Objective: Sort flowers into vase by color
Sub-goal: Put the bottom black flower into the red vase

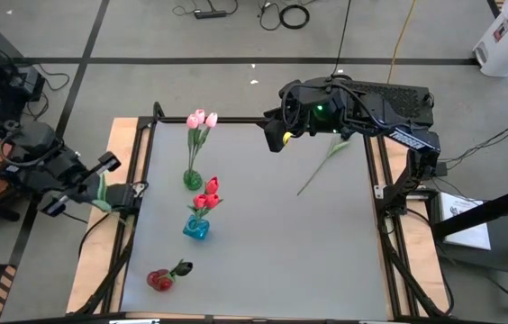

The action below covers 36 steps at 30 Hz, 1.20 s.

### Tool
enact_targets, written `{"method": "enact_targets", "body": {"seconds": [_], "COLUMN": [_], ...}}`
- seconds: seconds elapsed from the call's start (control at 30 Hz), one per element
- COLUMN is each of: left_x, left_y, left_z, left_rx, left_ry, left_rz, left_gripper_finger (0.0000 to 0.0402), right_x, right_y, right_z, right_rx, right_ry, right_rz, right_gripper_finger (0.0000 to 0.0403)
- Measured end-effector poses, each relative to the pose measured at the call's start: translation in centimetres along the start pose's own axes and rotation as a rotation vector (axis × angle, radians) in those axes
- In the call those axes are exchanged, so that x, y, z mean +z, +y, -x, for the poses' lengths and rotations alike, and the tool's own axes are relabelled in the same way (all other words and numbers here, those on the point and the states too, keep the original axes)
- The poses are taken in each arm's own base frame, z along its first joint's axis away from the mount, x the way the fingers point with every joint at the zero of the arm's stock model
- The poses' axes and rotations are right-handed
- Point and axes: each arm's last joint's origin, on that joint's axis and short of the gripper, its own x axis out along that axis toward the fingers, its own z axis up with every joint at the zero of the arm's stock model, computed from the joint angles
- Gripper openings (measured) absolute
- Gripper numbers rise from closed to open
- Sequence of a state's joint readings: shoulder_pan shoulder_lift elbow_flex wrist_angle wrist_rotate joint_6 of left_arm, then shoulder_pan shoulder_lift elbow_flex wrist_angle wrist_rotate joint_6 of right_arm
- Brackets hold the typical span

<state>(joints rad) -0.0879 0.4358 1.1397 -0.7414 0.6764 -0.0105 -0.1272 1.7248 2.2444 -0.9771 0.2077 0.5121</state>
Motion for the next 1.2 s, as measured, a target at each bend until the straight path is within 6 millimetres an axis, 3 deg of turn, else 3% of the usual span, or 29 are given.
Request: {"method": "enact_targets", "body": {"seconds": [0.4, 0.6, 0.97, 1.2], "left_x": [0.0, 0.1, 1.9, 1.6], "left_y": [-0.4, -0.5, 0.1, 0.6], "left_z": [-0.4, -1.6, -6.1, -7.9], "left_rx": [-0.236, -0.338, -0.307, -0.251], "left_ry": [0.023, 0.045, -0.046, -0.035], "left_rz": [-0.04, -0.074, -0.028, -0.05], "left_gripper_finger": [0.0001, 0.0001, 0.0001, 0.0001], "right_x": [0.0, 0.0, 0.0, 0.0], "right_y": [0.0, 0.0, 0.0, 0.0], "right_z": [0.0, 0.0, 0.0, 0.0], "right_rx": [0.0, 0.0, 0.0, 0.0], "right_ry": [0.0, 0.0, 0.0, 0.0], "right_rz": [0.0, 0.0, 0.0, 0.0], "right_gripper_finger": [0.0169, 0.0169, 0.0169, 0.0169]}}
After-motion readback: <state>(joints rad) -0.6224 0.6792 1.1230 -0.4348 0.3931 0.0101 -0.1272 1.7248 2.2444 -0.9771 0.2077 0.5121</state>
